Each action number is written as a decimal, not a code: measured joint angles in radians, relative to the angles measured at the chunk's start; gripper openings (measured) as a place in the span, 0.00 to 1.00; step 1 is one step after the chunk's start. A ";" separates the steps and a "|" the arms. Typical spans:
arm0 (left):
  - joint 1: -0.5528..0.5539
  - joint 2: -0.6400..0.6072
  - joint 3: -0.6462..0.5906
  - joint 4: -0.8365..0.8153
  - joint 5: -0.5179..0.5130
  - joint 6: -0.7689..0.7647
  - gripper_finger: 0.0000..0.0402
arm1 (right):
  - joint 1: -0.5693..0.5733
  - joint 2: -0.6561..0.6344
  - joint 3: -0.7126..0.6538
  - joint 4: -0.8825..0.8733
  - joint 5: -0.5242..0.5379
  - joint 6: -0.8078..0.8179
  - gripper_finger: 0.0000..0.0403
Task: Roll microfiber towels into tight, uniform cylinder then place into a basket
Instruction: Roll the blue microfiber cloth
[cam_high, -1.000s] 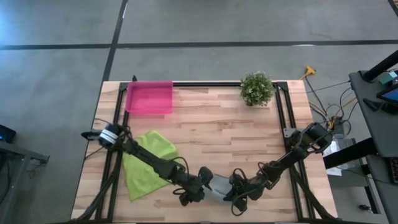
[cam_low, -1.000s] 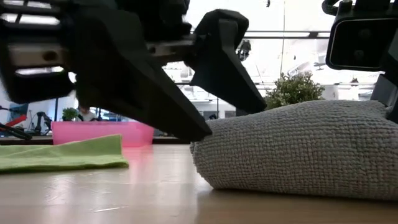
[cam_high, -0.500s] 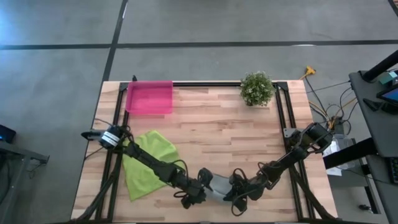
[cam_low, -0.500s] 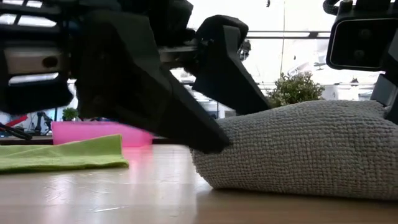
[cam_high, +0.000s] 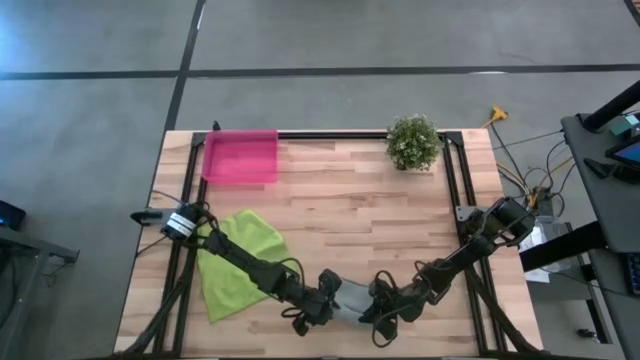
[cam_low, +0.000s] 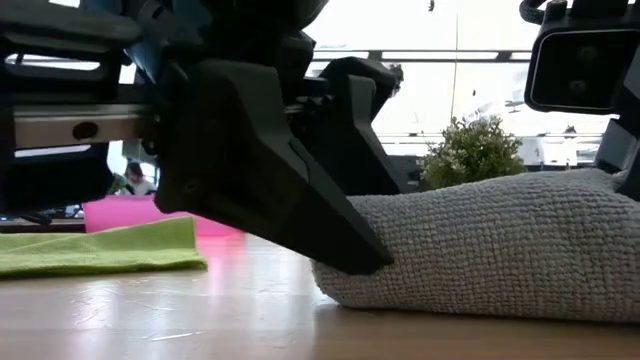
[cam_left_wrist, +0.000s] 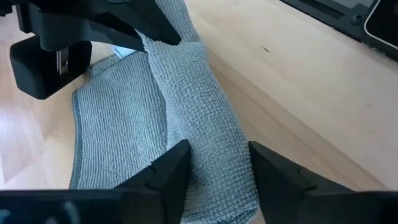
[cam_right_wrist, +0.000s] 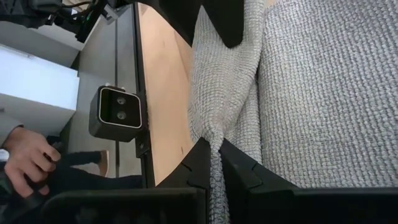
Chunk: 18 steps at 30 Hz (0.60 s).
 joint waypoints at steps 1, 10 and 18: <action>0.000 0.000 0.000 0.000 0.000 0.000 0.33 | 0.000 0.000 0.000 0.000 0.000 0.000 0.03; 0.010 0.000 0.000 0.005 0.033 -0.143 0.09 | 0.000 0.000 0.000 -0.001 -0.001 -0.035 0.03; 0.059 0.000 0.002 0.009 0.190 -0.404 0.02 | 0.002 -0.015 0.011 -0.026 -0.008 -0.096 0.03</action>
